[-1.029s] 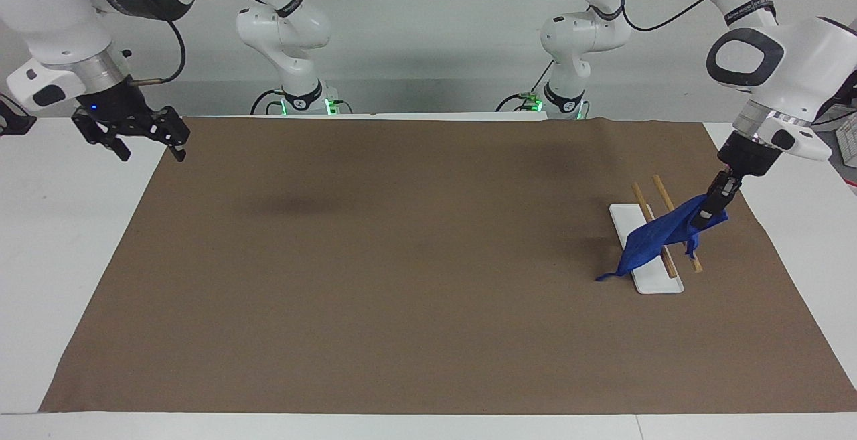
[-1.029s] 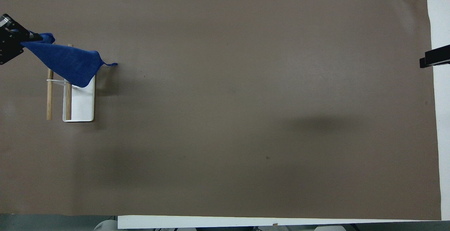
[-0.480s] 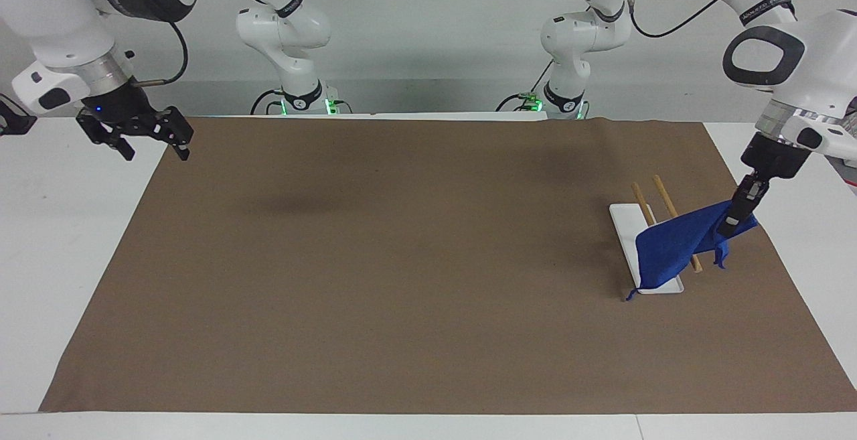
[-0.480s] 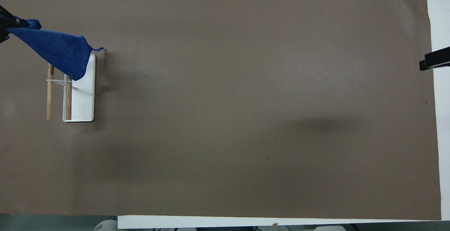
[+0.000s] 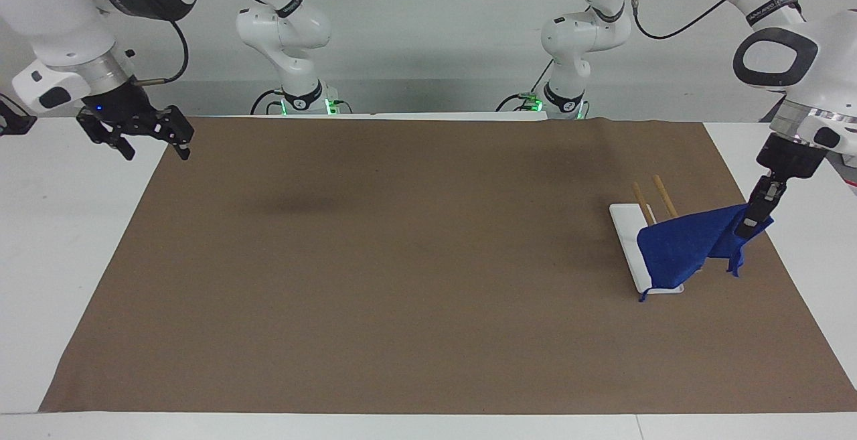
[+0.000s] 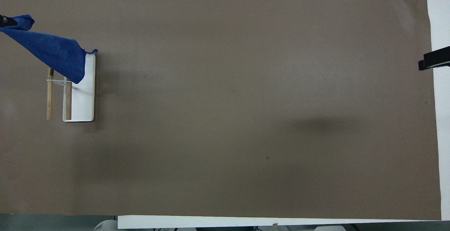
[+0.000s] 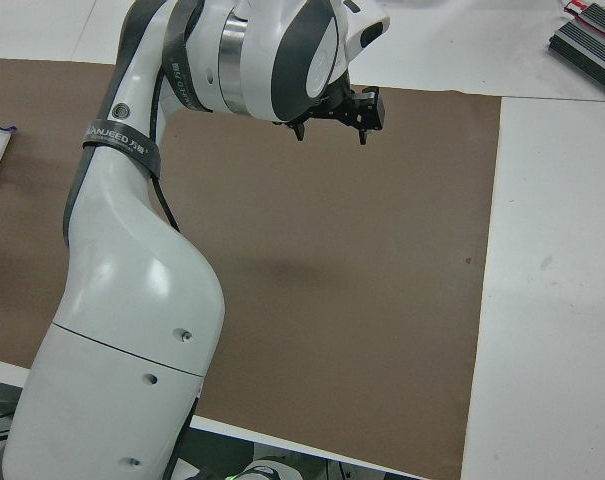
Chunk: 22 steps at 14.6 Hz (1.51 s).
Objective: Right arm passes towel to left arm to hang
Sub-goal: 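Release the towel onto the rack and withdraw the left gripper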
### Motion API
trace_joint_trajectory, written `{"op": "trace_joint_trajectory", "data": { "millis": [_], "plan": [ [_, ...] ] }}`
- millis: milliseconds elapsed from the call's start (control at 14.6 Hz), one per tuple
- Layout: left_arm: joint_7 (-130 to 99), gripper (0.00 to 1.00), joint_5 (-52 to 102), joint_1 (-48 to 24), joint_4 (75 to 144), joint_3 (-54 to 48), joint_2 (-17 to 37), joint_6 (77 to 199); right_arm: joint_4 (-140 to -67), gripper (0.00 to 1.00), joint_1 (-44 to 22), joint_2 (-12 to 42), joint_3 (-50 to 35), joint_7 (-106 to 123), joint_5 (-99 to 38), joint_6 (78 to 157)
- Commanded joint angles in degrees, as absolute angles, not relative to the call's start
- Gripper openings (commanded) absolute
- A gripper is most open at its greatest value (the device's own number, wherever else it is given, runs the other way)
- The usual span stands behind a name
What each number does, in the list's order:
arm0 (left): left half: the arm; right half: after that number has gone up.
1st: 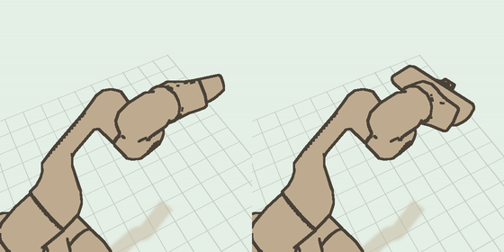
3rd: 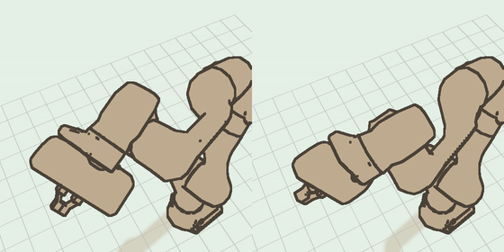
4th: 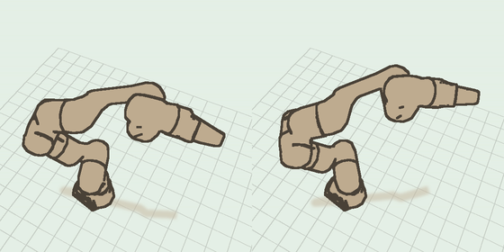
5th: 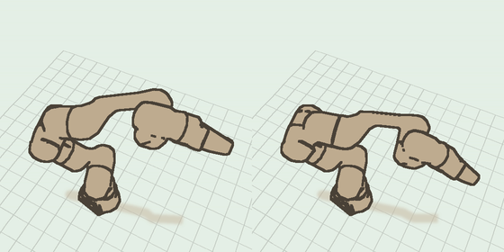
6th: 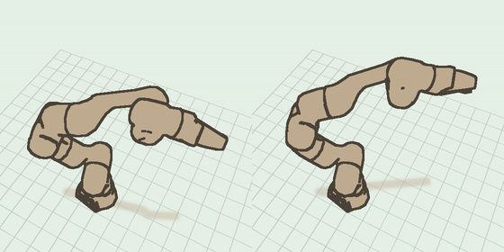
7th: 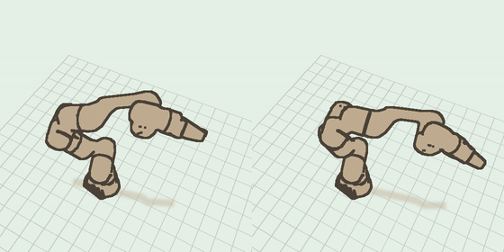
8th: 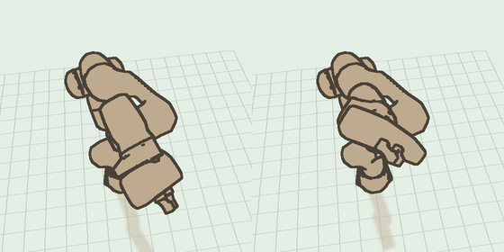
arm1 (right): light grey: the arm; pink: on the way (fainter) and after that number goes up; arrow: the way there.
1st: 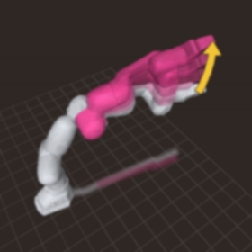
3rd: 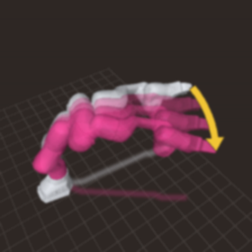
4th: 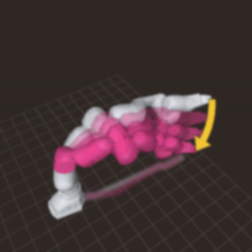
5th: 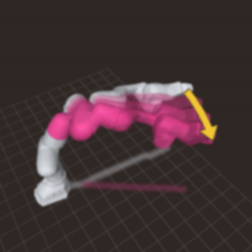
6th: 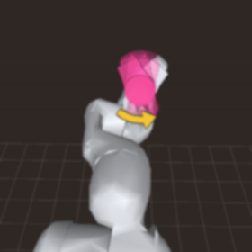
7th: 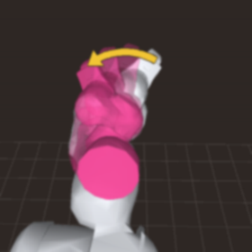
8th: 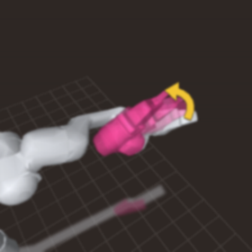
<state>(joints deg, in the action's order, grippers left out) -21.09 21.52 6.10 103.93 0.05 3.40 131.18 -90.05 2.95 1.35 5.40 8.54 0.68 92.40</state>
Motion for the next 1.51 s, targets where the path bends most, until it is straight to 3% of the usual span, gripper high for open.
{"op": "trace_joint_trajectory", "data": {
  "millis": [0,686,1441],
  "plan": [
    [-17.5,0.0,21.36,7.73,104.59,-0.09,3.6,131.75,-89.3,1.0,4.66,1.23,3.95,8.53,0.53,91.41],
    [-4.15,0.0,21.18,12.48,106.69,0.17,3.08,128.32,-89.82,1.0,4.48,0.7,3.87,8.44,0.53,91.49],
    [8.43,0.02,17.77,15.21,116.71,0.62,-0.88,129.55,-90.0,1.0,4.13,0.44,4.04,8.53,0.53,91.41]
  ]
}}
